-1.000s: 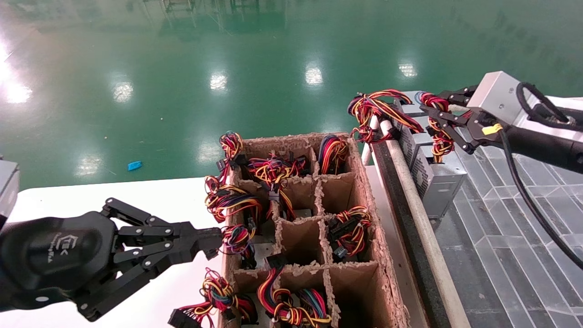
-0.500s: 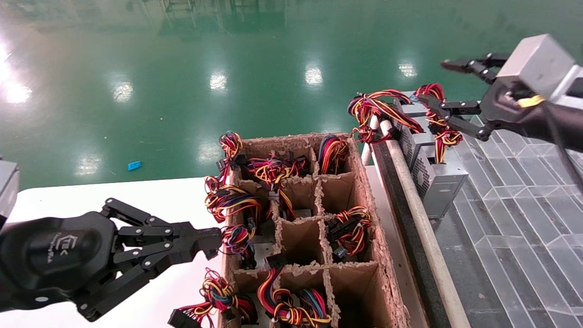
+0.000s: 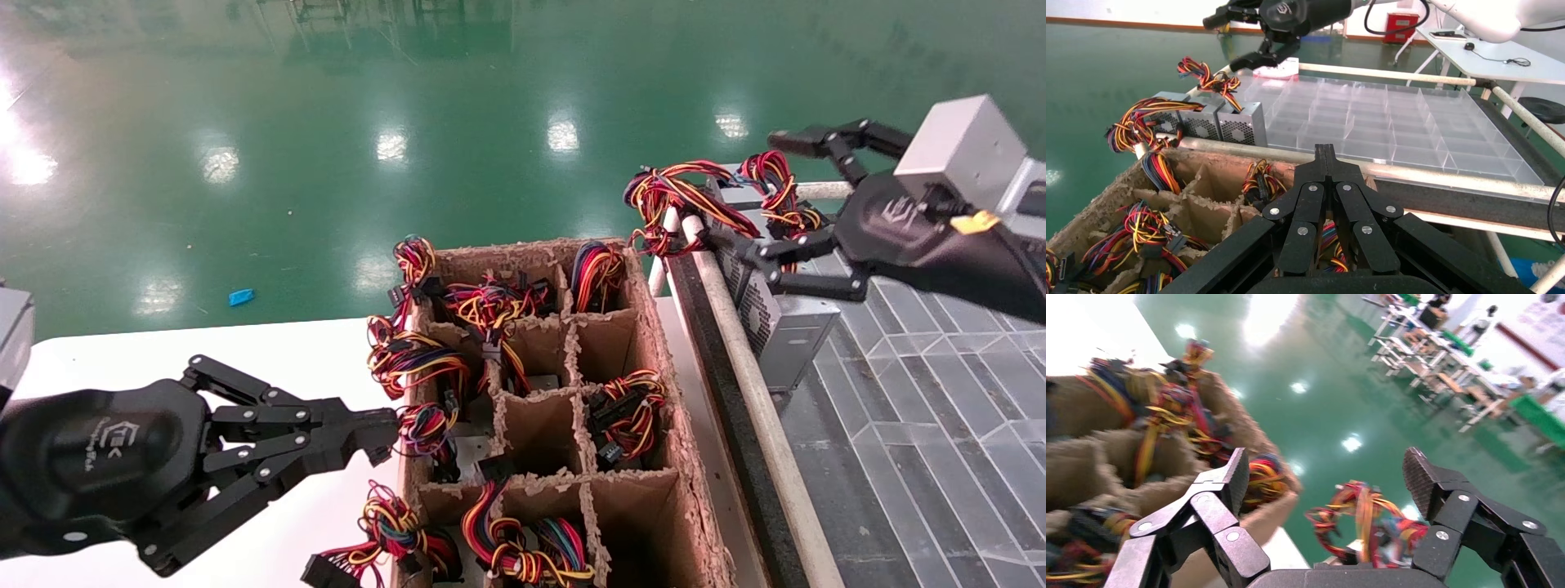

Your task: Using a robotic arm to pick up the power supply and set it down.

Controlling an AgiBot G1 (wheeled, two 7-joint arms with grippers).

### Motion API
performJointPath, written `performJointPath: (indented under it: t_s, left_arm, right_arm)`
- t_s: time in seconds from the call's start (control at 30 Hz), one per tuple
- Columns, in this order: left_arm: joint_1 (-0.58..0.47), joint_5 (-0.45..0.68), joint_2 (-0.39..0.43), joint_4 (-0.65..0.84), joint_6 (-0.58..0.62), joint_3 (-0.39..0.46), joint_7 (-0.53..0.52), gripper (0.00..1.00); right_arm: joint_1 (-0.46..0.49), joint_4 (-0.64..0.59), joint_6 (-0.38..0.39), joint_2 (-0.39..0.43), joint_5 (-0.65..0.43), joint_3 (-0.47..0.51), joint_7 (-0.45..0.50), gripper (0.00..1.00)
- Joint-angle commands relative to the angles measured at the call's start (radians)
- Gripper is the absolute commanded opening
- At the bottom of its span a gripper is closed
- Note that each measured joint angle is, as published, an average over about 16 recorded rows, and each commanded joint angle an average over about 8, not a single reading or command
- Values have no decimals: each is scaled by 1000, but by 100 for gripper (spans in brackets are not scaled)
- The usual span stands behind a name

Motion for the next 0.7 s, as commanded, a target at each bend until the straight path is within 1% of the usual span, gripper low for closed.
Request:
performJointPath:
  t_s: [0.03, 0.23, 0.27, 0.7]
  left_arm:
    - [0, 0, 0, 0, 0, 0, 0, 15]
    - [0, 0, 0, 0, 0, 0, 0, 90]
    - [0, 0, 0, 0, 0, 0, 0, 100]
    - [0, 0, 0, 0, 0, 0, 0, 100]
  right_arm:
    - [-6, -2, -19, -2, 20, -1, 3, 100]
    - [-24, -9, -78, -7, 79, -3, 12, 100]
    - [-27, -10, -87, -8, 89, -3, 14, 100]
    - [-67, -24, -213, -19, 216, -8, 34, 100]
